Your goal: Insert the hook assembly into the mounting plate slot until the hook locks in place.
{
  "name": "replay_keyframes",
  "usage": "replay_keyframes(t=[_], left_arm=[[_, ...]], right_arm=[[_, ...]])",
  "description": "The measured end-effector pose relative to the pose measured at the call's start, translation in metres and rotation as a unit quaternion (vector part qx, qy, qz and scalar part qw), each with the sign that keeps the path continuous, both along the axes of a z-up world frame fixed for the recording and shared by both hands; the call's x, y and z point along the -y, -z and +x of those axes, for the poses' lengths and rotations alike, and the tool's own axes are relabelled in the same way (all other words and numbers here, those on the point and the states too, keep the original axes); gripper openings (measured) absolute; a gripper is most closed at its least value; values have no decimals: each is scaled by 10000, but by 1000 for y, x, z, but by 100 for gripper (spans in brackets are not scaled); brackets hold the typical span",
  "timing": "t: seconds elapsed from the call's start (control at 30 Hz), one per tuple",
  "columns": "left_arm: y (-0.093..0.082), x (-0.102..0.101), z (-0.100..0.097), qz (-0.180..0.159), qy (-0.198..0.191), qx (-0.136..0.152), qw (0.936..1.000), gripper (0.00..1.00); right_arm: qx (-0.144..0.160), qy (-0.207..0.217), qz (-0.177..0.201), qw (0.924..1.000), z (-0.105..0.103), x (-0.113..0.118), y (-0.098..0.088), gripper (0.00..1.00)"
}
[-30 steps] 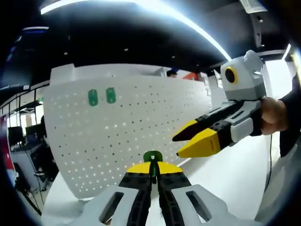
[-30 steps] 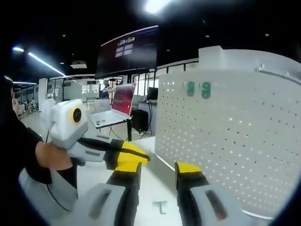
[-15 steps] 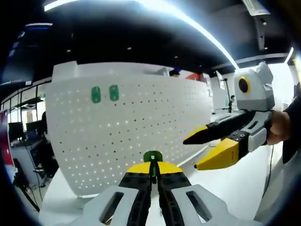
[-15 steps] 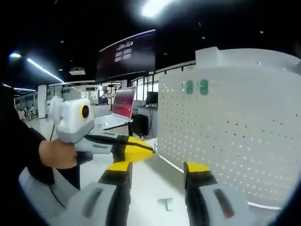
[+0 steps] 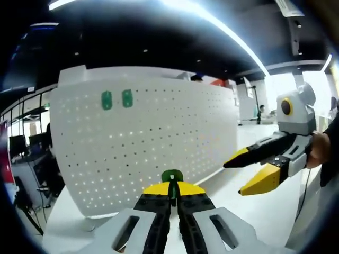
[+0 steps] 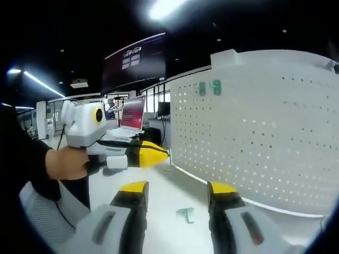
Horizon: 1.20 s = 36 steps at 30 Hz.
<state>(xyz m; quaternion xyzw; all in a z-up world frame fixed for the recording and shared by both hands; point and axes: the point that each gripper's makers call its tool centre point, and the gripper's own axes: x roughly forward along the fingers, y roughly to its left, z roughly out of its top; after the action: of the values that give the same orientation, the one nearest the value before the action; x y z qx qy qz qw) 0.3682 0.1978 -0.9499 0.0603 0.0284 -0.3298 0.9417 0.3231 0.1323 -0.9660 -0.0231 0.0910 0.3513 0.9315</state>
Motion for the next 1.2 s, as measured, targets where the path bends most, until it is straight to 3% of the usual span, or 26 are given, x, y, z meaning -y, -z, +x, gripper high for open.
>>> replay_keyframes(t=[0.23,0.53,0.87,1.2], left_arm=[[0,-7,1,-29,-153,-48,9999,3],[-12,-24,12,-132,-450,22,9989,3],[-43,-53,35,-73,-785,259,9966,3],[-77,-65,56,-26,-967,553,9938,3]], right_arm=[[28,134,23,9999,5,11,-2,41],[66,193,57,9998,9,17,-3,42],[66,101,-33,9999,7,12,-1,42],[128,180,7,9998,9,17,-7,42]])
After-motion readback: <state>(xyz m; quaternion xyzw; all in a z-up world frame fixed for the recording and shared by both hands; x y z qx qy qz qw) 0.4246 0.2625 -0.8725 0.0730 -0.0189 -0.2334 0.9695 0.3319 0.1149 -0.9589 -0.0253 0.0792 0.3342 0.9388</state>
